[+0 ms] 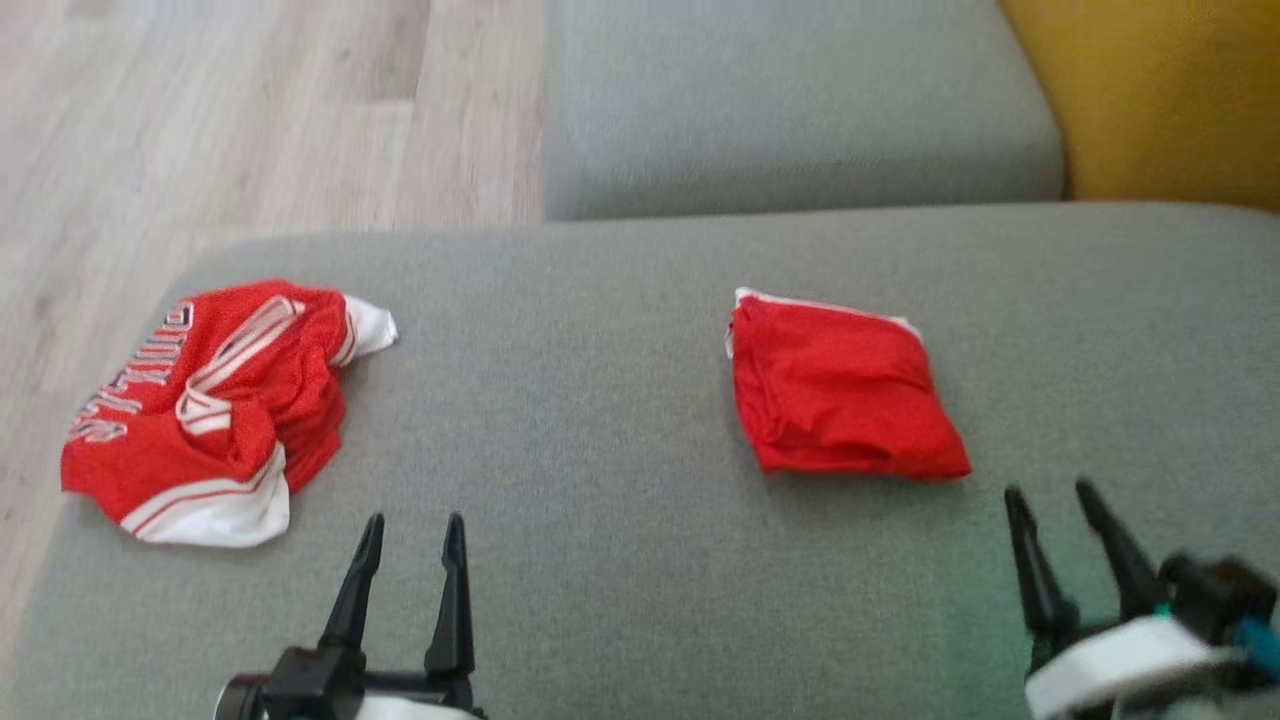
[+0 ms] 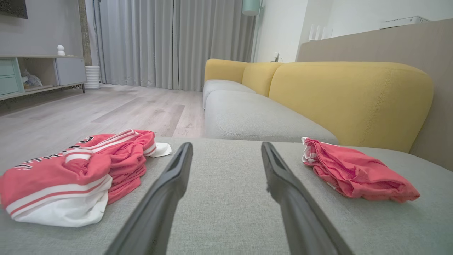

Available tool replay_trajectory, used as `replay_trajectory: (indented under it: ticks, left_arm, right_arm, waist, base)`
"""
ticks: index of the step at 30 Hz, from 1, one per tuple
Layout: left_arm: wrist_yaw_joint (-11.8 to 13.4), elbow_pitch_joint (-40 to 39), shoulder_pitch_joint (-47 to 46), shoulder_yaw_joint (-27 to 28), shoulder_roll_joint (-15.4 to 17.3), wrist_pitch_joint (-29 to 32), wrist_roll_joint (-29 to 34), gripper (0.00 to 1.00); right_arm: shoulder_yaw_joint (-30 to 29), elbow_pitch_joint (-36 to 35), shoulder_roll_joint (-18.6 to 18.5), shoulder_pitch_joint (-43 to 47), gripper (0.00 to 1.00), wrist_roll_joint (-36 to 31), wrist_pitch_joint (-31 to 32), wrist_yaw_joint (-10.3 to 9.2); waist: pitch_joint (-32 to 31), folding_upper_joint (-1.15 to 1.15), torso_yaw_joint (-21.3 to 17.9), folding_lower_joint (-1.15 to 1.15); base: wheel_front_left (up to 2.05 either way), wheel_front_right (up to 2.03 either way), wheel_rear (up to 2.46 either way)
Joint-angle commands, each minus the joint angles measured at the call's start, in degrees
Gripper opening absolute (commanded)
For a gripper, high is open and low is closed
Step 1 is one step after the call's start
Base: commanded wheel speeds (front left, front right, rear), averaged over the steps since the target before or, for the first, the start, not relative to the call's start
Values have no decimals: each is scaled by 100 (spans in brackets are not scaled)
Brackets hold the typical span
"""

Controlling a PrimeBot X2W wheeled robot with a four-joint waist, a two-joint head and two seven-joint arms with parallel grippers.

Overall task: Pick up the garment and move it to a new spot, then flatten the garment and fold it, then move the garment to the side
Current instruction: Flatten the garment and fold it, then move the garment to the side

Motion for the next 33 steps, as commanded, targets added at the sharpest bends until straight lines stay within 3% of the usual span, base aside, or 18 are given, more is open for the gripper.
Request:
replay_trajectory:
  ticks: [1,4,9,33]
  left_arm:
    - [27,-102,-131,235,-9,-30,63,100]
    - [50,134,47,347,-9,-30,104,100]
    - [79,368,163,429,-9,-30,190,100]
    - [200,500,84,604,-9,-30,226,100]
  right_arm:
    - [-9,-222,22,-57,100,-102,-62,39]
    - [-143,-245,260,406,100,-352,-63,39]
    - [-220,-224,350,576,100,-504,-63,39]
    - [-154,-104,341,597,100,-567,-63,39]
  waist:
    - [-158,0,-46,1]
    - [-354,0,-69,1]
    - [-447,0,-90,1]
    - [-434,0,-65,1]
  base:
    - [0,0,0]
    - [0,0,0]
    - [0,0,0]
    - [0,0,0]
